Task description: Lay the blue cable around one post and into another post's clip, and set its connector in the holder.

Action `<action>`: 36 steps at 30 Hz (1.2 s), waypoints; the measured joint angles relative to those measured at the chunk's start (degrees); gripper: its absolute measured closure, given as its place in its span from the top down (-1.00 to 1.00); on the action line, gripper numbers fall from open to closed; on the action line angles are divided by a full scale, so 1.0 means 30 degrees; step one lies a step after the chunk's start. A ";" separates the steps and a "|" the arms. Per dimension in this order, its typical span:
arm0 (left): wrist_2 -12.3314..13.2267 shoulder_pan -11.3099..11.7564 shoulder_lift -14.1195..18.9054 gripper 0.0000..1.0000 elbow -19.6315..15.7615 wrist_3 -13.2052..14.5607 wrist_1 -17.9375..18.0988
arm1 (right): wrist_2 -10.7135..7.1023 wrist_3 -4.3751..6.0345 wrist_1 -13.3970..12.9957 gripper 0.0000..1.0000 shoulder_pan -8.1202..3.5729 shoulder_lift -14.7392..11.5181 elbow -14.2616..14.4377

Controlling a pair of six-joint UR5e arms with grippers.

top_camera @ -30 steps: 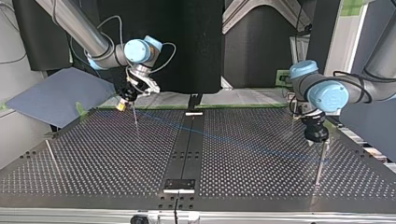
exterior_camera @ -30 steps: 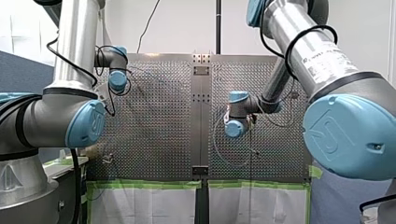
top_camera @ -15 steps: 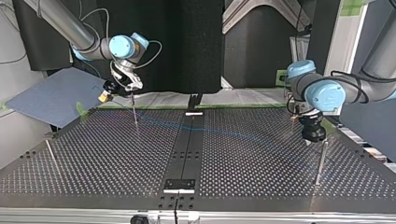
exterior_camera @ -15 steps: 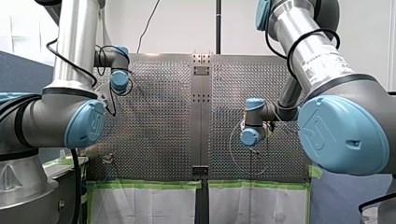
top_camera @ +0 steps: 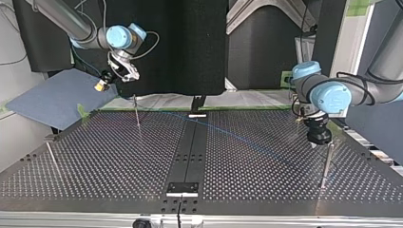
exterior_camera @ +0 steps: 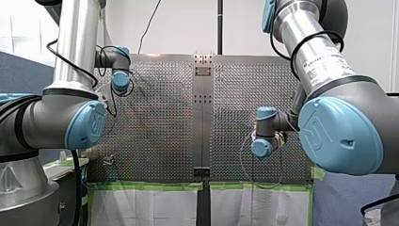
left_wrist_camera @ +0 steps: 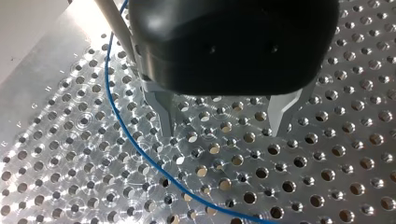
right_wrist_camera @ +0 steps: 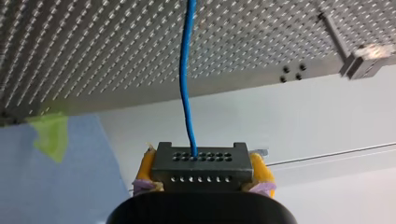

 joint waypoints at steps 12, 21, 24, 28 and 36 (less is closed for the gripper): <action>0.0062 -0.0030 0.0000 0.98 -0.0007 0.0001 0.0040 | -0.1632 0.0041 -0.0513 -1.00 -0.0402 0.1709 0.2005; 0.0081 -0.0165 0.0000 0.98 0.0000 0.0128 0.0041 | -0.3067 -0.0630 -0.1398 -1.00 -0.1291 0.3145 0.3021; 0.0085 -0.0228 0.0000 0.98 -0.0001 0.0157 0.0042 | -0.3555 -0.0630 -0.1761 -1.00 -0.1758 0.3580 0.2968; 0.0101 -0.0326 0.0000 0.98 -0.0003 0.0159 0.0042 | -0.4159 -0.0547 -0.2129 -1.00 -0.2354 0.3800 0.2754; 0.0116 -0.0486 0.0000 0.98 -0.0003 0.0172 0.0000 | -0.5378 -0.0324 -0.1823 -1.00 -0.3572 0.3866 0.1710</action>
